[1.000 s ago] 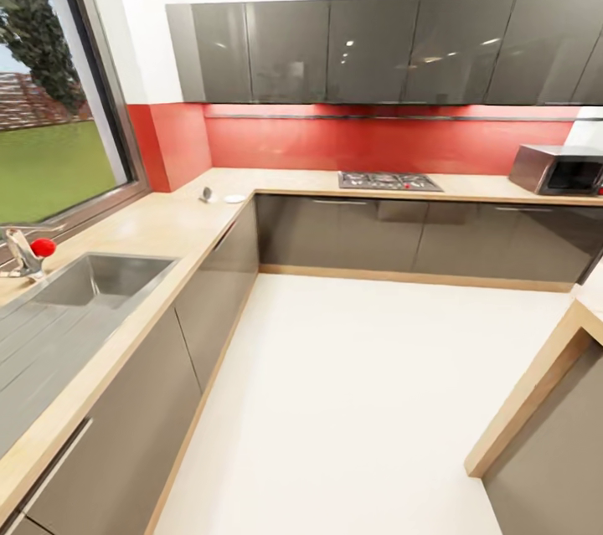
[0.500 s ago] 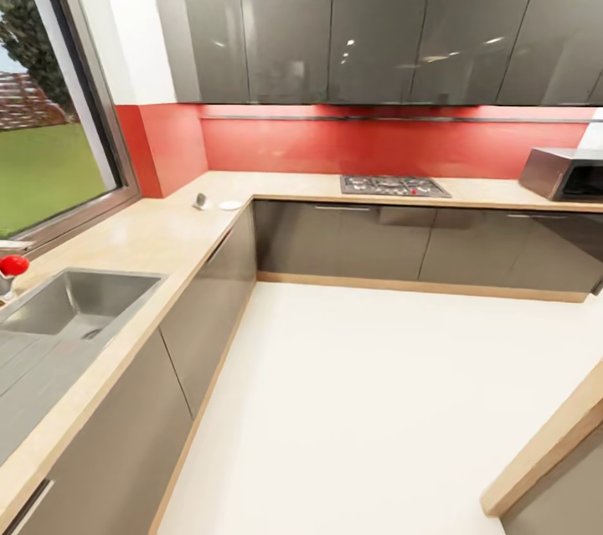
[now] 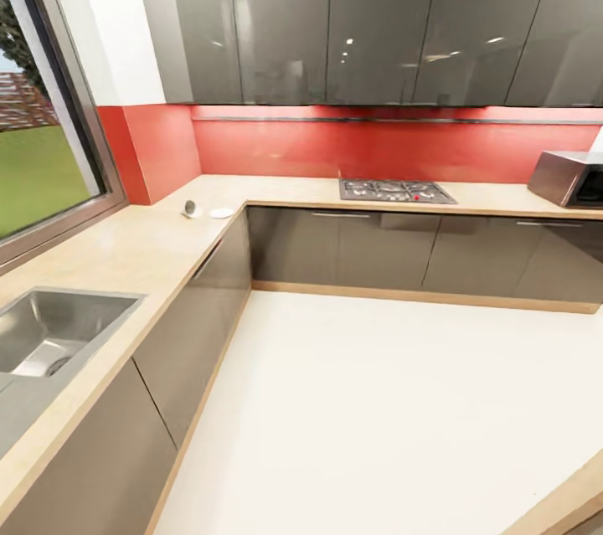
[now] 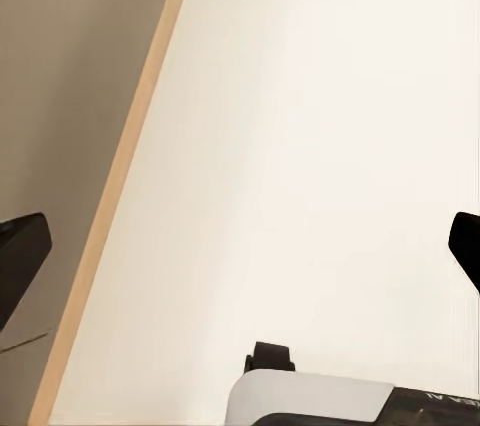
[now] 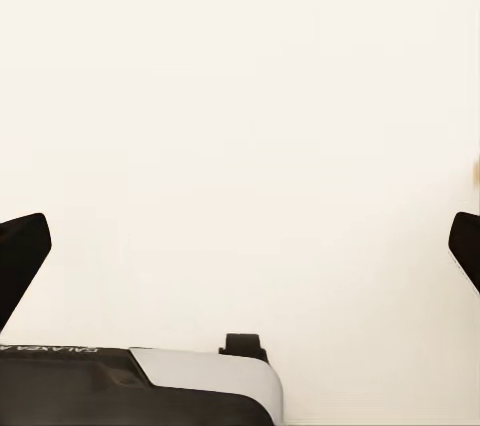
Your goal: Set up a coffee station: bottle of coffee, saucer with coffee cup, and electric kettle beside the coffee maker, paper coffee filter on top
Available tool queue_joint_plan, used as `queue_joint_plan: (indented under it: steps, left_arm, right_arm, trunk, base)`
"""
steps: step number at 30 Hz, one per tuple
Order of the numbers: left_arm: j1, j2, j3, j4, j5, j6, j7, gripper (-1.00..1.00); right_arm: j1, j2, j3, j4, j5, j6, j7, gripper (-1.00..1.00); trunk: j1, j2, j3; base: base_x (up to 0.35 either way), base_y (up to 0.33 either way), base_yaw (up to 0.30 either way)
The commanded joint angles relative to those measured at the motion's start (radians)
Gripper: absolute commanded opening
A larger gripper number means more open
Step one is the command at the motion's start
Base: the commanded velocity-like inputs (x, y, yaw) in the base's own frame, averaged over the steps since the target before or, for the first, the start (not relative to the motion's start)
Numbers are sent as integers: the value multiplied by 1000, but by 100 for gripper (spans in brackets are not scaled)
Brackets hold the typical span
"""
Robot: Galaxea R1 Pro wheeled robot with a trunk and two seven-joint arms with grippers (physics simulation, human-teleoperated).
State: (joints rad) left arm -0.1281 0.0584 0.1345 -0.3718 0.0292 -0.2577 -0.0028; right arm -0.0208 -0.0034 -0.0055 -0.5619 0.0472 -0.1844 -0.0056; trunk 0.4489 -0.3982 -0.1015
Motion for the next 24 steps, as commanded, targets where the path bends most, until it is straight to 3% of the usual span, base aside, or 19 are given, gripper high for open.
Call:
queue_joint_plan:
  steps: [1,24]
  left_arm:
    - [-1,0,1,1,3,-3,0,100]
    - [-1,0,1,1,3,-3,0,100]
  right_arm:
    - [-1,0,-1,0,5,-3,-1,100]
    - [-1,-1,-1,2,5,-3,-1,100]
  trunk:
    - [1,-2,-2]
    - [1,-2,-2]
  base:
    - [339,-88,0]
    - [339,-88,0]
